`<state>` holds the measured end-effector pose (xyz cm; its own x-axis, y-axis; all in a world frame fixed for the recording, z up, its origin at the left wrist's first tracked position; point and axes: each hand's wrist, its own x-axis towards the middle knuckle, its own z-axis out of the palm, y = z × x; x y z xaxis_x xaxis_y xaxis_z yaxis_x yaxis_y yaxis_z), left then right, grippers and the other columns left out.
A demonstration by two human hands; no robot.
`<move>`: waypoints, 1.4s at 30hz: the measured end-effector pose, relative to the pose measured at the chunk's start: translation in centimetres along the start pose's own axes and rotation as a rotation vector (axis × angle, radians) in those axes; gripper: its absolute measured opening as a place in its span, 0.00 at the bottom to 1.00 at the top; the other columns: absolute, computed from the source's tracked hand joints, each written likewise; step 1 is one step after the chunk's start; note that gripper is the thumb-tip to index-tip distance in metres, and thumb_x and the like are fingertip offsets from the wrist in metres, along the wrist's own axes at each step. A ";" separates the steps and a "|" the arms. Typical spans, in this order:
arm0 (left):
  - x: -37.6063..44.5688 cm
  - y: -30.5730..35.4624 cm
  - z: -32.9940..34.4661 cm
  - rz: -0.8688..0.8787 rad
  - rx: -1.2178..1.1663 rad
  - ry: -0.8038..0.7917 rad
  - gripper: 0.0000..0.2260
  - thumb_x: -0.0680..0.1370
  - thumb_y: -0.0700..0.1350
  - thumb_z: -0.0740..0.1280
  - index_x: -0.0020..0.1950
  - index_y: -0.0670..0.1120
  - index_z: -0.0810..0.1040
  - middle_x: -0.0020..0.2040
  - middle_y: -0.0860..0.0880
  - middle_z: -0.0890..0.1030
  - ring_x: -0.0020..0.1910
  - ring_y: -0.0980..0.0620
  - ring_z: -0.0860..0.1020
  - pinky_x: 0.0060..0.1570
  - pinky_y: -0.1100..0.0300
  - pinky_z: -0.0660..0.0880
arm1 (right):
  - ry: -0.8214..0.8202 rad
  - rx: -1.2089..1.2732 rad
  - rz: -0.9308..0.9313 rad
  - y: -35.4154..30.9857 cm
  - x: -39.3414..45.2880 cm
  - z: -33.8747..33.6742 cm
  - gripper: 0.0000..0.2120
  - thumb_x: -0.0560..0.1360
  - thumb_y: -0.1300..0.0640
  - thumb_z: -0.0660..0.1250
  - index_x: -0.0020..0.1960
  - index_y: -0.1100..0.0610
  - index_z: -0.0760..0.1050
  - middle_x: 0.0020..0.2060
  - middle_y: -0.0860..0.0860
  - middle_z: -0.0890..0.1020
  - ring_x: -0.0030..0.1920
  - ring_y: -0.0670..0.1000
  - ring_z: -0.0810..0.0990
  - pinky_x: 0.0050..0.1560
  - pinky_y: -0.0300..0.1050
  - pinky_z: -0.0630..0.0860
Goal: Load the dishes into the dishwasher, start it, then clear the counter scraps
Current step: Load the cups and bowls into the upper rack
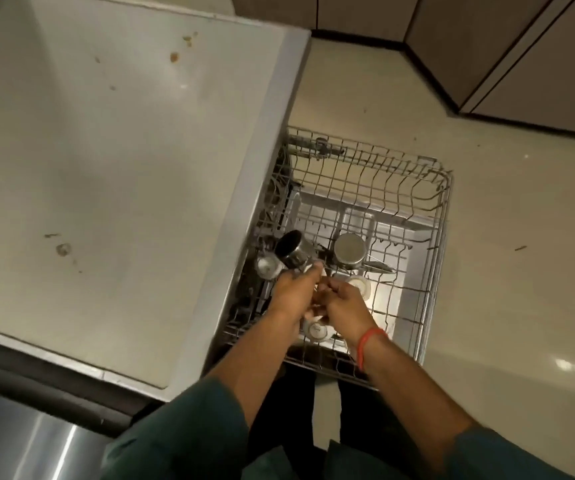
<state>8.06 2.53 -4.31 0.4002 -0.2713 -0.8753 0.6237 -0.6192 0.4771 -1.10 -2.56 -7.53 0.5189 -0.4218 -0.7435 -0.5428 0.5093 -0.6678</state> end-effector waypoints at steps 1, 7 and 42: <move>0.7 0.2 0.2 -0.016 -0.003 0.012 0.16 0.84 0.49 0.66 0.66 0.40 0.77 0.38 0.48 0.78 0.25 0.58 0.77 0.23 0.66 0.73 | 0.015 -0.033 -0.004 0.1 1.2 -0.3 0.13 0.82 0.65 0.57 0.52 0.59 0.80 0.38 0.56 0.85 0.35 0.53 0.81 0.34 0.45 0.74; 4.6 -0.9 0.3 -0.116 -0.007 0.036 0.25 0.83 0.52 0.66 0.79 0.53 0.65 0.63 0.48 0.81 0.59 0.50 0.80 0.55 0.55 0.76 | 0.030 -0.208 -0.006 -0.5 9.9 -1.3 0.14 0.83 0.59 0.59 0.44 0.56 0.79 0.38 0.56 0.83 0.41 0.55 0.82 0.48 0.54 0.81; 2.5 -4.7 -1.4 0.028 -0.074 0.082 0.19 0.81 0.52 0.69 0.71 0.59 0.73 0.66 0.54 0.78 0.60 0.59 0.78 0.63 0.56 0.74 | 0.159 -0.374 0.057 -2.3 19.8 0.5 0.16 0.77 0.63 0.63 0.63 0.55 0.76 0.42 0.53 0.78 0.35 0.51 0.75 0.32 0.39 0.69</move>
<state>7.09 5.76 -8.64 0.4703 -0.2244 -0.8535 0.6583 -0.5549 0.5086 10.78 -11.67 -20.65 0.3879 -0.5265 -0.7565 -0.7860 0.2397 -0.5699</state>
